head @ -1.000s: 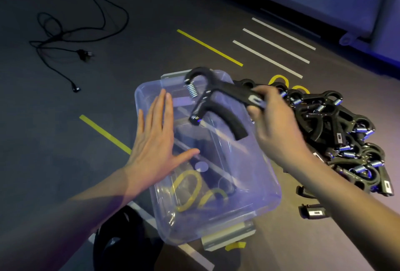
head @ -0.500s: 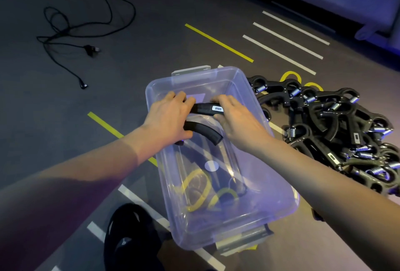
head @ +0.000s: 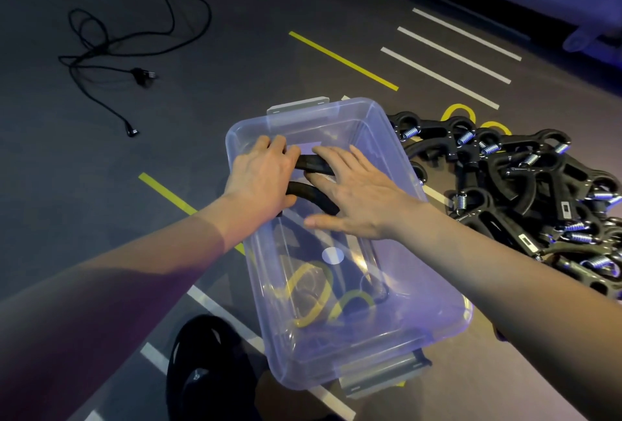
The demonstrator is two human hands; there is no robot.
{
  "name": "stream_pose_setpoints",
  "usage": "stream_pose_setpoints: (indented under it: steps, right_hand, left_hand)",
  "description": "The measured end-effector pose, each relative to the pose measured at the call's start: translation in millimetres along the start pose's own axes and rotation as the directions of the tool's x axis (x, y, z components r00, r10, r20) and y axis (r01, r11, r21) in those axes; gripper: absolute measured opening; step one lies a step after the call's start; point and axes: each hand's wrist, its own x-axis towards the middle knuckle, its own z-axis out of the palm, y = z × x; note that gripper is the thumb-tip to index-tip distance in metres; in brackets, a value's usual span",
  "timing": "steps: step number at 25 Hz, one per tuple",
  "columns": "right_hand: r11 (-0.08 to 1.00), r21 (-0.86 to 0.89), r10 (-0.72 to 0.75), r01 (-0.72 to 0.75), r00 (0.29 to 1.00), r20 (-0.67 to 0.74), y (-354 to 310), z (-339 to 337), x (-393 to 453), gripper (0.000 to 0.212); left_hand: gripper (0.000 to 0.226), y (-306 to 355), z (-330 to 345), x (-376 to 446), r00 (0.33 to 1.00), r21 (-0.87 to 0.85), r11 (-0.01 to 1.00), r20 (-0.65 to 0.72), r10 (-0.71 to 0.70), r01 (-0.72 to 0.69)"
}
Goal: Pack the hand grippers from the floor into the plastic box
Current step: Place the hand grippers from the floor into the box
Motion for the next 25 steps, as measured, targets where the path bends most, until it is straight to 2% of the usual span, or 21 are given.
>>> stream_pose_setpoints:
  steps: [2, 3, 6, 8, 12, 15, 18, 20, 22, 25]
  right_hand:
    - [0.999, -0.038, 0.036, -0.033, 0.997, 0.063, -2.7, 7.1, 0.9, 0.090]
    - [0.998, -0.028, 0.054, -0.052, 0.996, 0.065, -4.1, 10.4, 2.2, 0.092]
    - [0.996, 0.058, 0.060, -0.061, 0.998, 0.017, -6.5, 16.2, 6.3, 0.086]
    - [0.994, 0.090, 0.067, -0.069, 0.997, 0.031, -2.5, 22.1, 8.9, 0.086]
    - [0.996, -0.013, 0.092, -0.091, 0.983, 0.159, 12.8, 39.5, 22.4, 0.093]
    - [0.991, 0.042, 0.113, -0.130, 0.954, 0.277, 18.0, 48.6, 35.0, 0.089]
    - [0.986, 0.005, 0.153, -0.169, 0.907, 0.391, 17.3, 54.4, 44.9, 0.080]
    - [0.986, -0.067, 0.165, -0.151, 0.896, 0.412, 14.8, 59.9, 48.2, 0.073]
    - [0.985, -0.089, 0.170, -0.147, 0.902, 0.396, 11.6, 63.4, 47.0, 0.069]
    - [0.978, -0.006, 0.202, -0.210, 0.929, 0.310, 1.5, 65.0, 38.1, 0.066]
  left_hand:
    - [0.049, 0.3, 1.6, 1.6, 1.000, 0.029, 0.999, -0.003, 0.016, -0.016]
    - [0.048, 0.8, 2.1, 3.0, 1.000, 0.037, 0.999, -0.005, 0.022, -0.022]
    - [0.048, 1.1, 4.0, 5.5, 0.999, 0.028, 0.999, 0.017, 0.045, -0.046]
    - [0.057, 0.0, 6.4, 3.6, 0.997, 0.048, 0.996, 0.030, 0.069, -0.071]
    - [0.064, -4.9, 9.4, -10.1, 0.996, 0.099, 0.992, -0.045, 0.083, -0.078]
    - [0.066, -7.9, 10.8, -16.7, 0.996, 0.080, 0.995, -0.071, 0.062, -0.056]
    - [0.064, -5.7, 9.6, -15.3, 0.996, 0.022, 0.998, -0.070, 0.057, -0.055]
    - [0.060, -6.0, 9.9, -13.9, 0.994, -0.045, 0.997, -0.091, 0.058, -0.062]
    - [0.055, -7.7, 10.4, -13.2, 0.989, -0.141, 0.988, -0.140, 0.042, -0.062]
    - [0.050, -8.9, 11.1, -14.9, 0.979, -0.250, 0.966, -0.201, 0.021, -0.072]
